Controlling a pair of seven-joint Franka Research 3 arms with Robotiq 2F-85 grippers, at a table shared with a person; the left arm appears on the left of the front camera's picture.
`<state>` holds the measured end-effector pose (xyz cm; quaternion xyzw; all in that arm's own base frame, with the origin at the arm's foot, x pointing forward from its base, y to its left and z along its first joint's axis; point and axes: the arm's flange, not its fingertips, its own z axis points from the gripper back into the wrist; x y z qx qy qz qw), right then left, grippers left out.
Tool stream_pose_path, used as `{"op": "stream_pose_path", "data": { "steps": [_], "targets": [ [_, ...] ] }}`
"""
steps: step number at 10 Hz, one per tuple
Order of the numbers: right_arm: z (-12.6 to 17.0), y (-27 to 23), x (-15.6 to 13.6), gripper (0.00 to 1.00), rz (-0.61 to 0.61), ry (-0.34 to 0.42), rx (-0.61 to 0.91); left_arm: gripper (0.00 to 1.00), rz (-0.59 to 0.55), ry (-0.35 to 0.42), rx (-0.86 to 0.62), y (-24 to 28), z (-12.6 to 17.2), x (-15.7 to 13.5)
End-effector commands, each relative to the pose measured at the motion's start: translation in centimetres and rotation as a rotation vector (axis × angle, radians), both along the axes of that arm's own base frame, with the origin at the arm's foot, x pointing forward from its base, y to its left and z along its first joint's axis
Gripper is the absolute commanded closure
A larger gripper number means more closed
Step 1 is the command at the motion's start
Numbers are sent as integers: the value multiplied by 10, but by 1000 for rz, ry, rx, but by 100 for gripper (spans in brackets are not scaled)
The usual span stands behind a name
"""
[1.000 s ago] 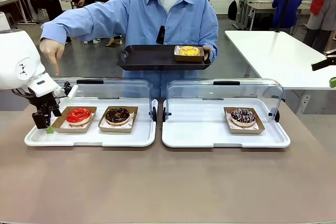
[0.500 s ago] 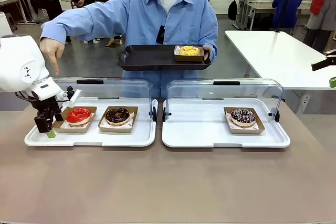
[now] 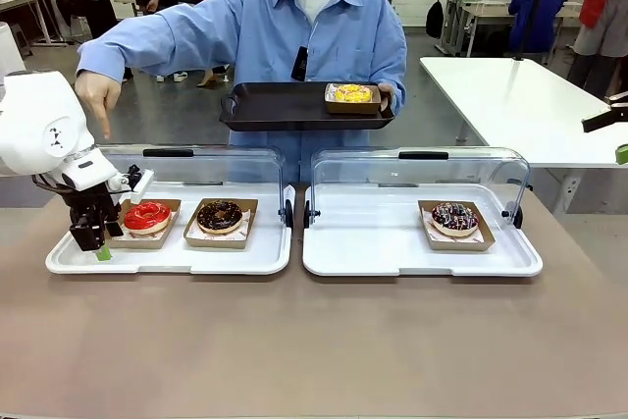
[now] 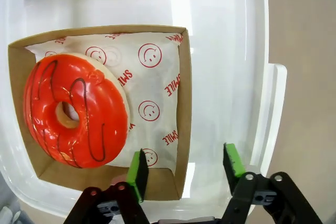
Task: Provide the desired donut to the person.
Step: Pick up and lift the Paper togo box containing the Donut pointed at by the person.
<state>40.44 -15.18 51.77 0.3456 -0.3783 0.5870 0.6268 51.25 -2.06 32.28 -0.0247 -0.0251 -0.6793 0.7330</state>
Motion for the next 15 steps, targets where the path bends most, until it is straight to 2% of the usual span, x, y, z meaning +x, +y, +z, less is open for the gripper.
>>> {"op": "stream_pose_path", "data": {
  "steps": [1,3,4,5,9,11,15],
  "targets": [
    [-1,-1,1,0,-2,2,4,100,-19,-9,-35,5,4,1],
    [-1,-1,1,0,-2,2,4,100,-22,-2,-32,4,5,3],
    [-1,-1,1,0,-2,2,4,92,-21,-3,-32,5,5,1],
    [-1,-1,1,0,-2,2,4,100,-22,-4,-32,6,7,0],
    [-1,-1,1,0,-2,2,4,100,-39,2,-30,5,14,-6],
    [-1,-1,1,0,-2,2,4,100,-86,-26,-39,1,32,-29],
    [-1,-1,1,0,-2,2,4,100,-21,12,31,-8,119,-116]
  ]
}}
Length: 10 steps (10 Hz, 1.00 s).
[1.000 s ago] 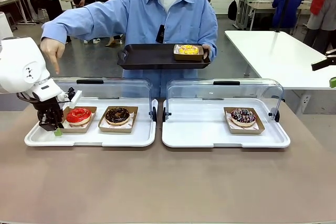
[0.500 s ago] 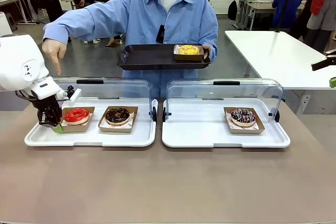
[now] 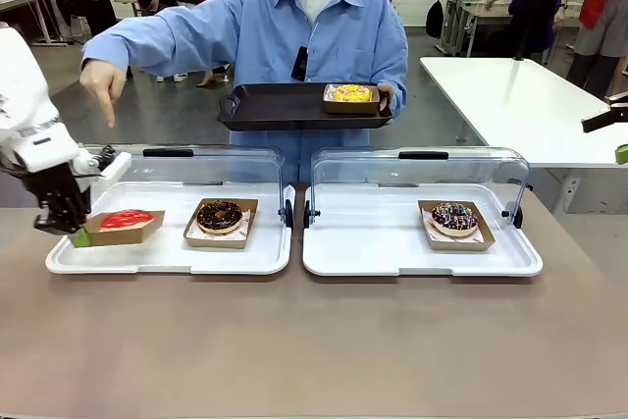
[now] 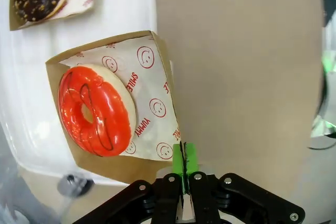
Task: Provide the desired donut to the person.
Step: Pick up and lift the Paper togo box containing the Donut pointed at by the person.
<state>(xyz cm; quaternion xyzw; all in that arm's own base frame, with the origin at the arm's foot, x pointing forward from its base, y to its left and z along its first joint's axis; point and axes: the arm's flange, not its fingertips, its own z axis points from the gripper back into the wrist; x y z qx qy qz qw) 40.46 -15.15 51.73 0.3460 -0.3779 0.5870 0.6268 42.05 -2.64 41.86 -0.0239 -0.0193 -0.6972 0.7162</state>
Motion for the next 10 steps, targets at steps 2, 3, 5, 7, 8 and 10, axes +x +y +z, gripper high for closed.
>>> {"op": "stream_pose_path", "data": {
  "steps": [2,3,5,7,8,10],
  "targets": [
    [0,-1,0,0,-3,1,4,100,15,2,32,-7,62,-56],
    [0,-1,0,0,-3,1,4,100,28,-19,28,-8,82,-64],
    [0,-1,0,0,-3,1,4,100,32,-91,24,-14,123,-74],
    [0,-1,0,0,-3,1,4,100,44,-146,10,-18,159,-74],
    [0,-1,0,0,-3,1,4,100,52,-153,1,-18,172,-71],
    [0,-1,0,0,-3,1,4,100,77,-131,-11,-11,178,-59]
  ]
}}
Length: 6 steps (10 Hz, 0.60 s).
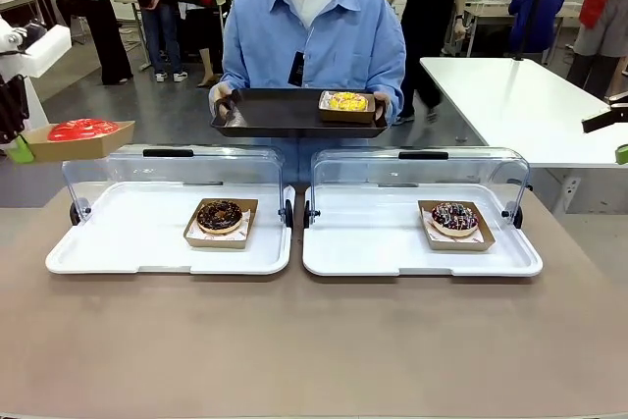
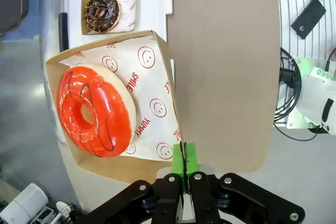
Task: Provide the desired donut to the person.
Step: Pick up and lift the Paper togo box containing the Donut pointed at by the person.
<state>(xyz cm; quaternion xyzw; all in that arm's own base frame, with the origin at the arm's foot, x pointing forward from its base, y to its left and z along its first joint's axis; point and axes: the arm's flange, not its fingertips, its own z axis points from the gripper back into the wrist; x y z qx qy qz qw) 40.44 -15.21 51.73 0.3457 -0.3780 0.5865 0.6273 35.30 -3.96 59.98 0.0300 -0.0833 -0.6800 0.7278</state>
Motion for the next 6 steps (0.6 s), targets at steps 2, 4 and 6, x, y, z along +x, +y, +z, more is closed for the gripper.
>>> {"op": "stream_pose_path", "data": {
  "steps": [2,4,6],
  "targets": [
    [0,0,1,0,-1,1,4,100,-10,-5,6,-3,-4,-5],
    [0,0,1,0,-1,1,4,100,-10,-5,6,-3,-4,-5],
    [0,0,1,0,-1,1,4,100,-10,-5,6,-3,-4,-5]
  ]
}}
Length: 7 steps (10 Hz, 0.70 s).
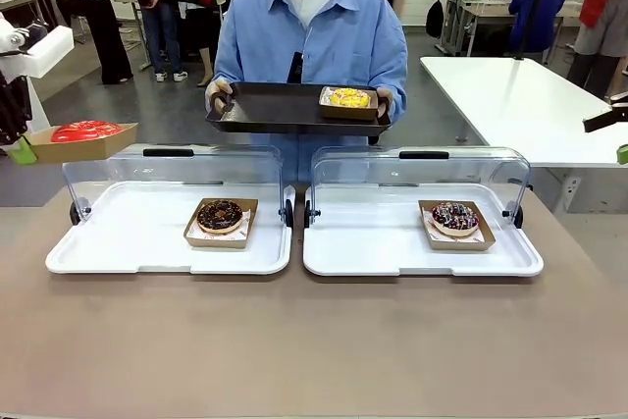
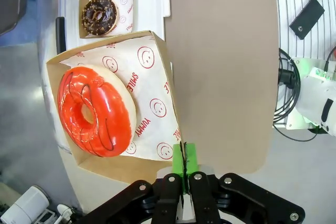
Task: Provide the desired donut to the person.
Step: Place the picked Paper togo box onto the Handle tray extended by the person.
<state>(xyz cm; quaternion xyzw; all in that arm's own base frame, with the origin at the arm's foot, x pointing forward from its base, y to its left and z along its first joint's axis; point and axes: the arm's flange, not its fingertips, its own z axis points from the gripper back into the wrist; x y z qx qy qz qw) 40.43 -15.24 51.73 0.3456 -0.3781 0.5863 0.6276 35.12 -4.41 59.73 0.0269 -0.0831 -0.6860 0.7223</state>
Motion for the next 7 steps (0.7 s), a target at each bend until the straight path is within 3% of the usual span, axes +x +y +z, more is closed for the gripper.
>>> {"op": "stream_pose_path", "data": {
  "steps": [1,7],
  "targets": [
    [0,0,1,0,-1,1,4,100,6,-9,8,1,-1,-4],
    [0,0,1,0,-1,1,4,100,6,-9,8,1,-1,-4]
  ]
}}
